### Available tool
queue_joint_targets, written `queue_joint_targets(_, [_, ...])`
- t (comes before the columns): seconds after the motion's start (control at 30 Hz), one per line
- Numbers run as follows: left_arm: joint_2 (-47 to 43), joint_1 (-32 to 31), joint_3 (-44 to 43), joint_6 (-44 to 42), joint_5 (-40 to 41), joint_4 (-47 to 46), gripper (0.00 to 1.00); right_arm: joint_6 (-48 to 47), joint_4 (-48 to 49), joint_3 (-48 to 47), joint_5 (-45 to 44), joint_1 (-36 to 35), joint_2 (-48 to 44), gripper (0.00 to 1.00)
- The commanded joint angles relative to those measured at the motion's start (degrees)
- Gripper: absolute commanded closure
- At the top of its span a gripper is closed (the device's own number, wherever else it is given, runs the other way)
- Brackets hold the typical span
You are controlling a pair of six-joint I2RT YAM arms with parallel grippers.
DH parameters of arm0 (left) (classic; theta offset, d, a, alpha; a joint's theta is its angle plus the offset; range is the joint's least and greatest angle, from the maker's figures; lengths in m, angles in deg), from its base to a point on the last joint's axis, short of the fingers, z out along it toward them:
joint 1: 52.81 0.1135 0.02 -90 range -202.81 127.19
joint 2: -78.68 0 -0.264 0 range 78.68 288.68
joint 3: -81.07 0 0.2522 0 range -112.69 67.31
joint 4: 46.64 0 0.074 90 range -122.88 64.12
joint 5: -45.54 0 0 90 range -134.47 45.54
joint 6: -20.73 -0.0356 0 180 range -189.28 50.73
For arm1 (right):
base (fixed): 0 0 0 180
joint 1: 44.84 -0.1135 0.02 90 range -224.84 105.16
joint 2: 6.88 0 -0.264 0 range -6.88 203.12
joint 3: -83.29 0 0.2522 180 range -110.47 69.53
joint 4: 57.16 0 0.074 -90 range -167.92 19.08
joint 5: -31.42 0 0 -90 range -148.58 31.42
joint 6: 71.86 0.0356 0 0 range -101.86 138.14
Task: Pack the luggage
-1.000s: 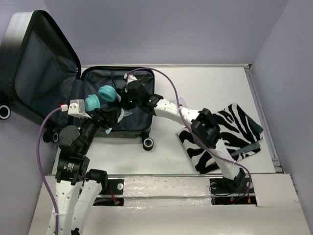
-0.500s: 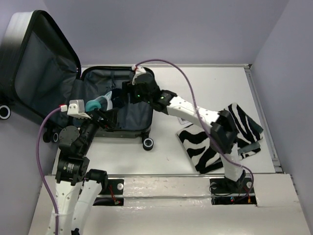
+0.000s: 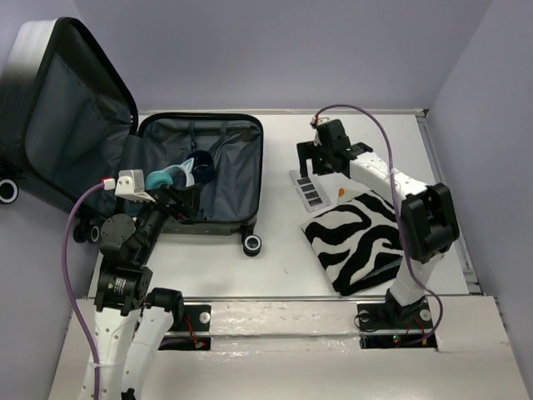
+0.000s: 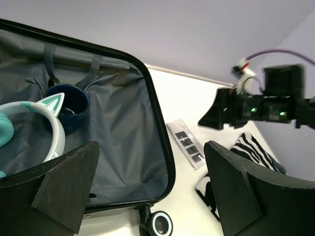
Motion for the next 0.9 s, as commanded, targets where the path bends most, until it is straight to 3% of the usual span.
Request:
queue_joint_targets(0.0, [0.4,-0.24,0.29,-0.72,-1.18,-2.09,0.01,-6.58,-8.05,-3.88,-0.04,-1.07,5.31,0.08])
queue_joint_targets(0.13, [0.23,-0.24,0.29,-0.81,-1.09,-1.65,0.01,-7.29,-9.48,-6.35,0.04,0.95,10.6,0.19])
queue_joint_targets(0.37, [0.76,-0.33,0.29,-0.72,-1.62,-2.35,0.01,-7.12,-9.21,-7.76,0.47,2.19,16.76,0.2])
queue_joint_targets(0.5, [0.84,-0.33,0.29,-0.72,-1.71,-2.35,0.01,-5.8,-9.12,-8.29,7.81,3.23,19.74,0.23])
queue_joint_targets(0.53, [0.84,-0.33,0.29,-0.64,-1.71,-2.35,0.01,-5.54,-9.12,-8.46,9.94,3.24,20.28,0.28])
queue_joint_targets(0.57, [0.93,-0.33,0.29,-0.55,-1.71,-2.35,0.01,-5.27,-8.6,-8.46,13.45,3.24,20.98,0.44])
queue_joint_targets(0.63, [0.93,-0.33,0.38,-0.55,-1.71,-2.44,0.01,-4.22,-7.46,-8.2,16.19,3.24,21.25,0.6])
queue_joint_targets(0.67, [0.84,-0.24,0.38,-0.55,-1.71,-2.53,0.01,-3.87,-6.93,-8.03,17.51,3.24,21.33,0.74])
queue_joint_targets(0.77, [0.76,-0.24,0.38,-0.64,-1.71,-2.36,0.01,-2.72,-5.61,-9.07,17.88,3.24,21.77,0.93])
queue_joint_targets(0.87, [0.58,-0.24,0.38,-0.64,-1.53,-2.27,0.01,-1.67,-4.47,-9.69,17.18,3.24,21.16,0.93])
